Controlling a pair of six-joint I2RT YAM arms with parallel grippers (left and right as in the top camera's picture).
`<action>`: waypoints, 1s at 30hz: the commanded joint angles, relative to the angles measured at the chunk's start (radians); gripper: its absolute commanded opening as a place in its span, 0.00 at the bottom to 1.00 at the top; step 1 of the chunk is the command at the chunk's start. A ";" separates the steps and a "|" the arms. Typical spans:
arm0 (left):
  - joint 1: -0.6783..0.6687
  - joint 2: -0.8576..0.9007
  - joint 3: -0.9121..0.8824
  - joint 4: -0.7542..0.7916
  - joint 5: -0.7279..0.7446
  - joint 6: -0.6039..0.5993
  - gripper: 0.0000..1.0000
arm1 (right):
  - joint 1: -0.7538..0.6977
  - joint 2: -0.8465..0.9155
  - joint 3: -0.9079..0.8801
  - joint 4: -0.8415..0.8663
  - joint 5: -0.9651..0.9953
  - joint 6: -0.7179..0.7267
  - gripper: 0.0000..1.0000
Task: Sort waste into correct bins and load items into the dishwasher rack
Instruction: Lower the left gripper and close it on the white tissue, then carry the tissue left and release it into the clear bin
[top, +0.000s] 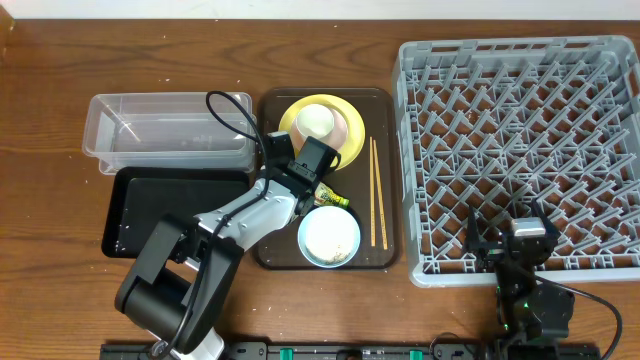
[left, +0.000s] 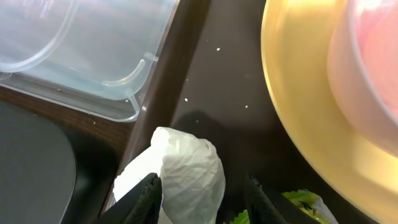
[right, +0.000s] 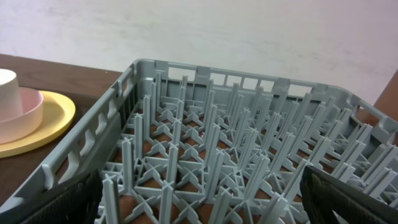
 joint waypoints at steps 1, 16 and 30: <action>0.005 0.013 0.001 0.002 -0.019 -0.002 0.45 | -0.001 -0.005 -0.002 -0.004 -0.002 -0.004 0.99; 0.005 0.038 0.001 0.017 0.006 -0.004 0.30 | -0.001 -0.005 -0.002 -0.004 -0.002 -0.004 0.99; 0.005 -0.246 0.015 -0.010 -0.013 0.052 0.09 | -0.001 -0.005 -0.002 -0.004 -0.002 -0.004 0.99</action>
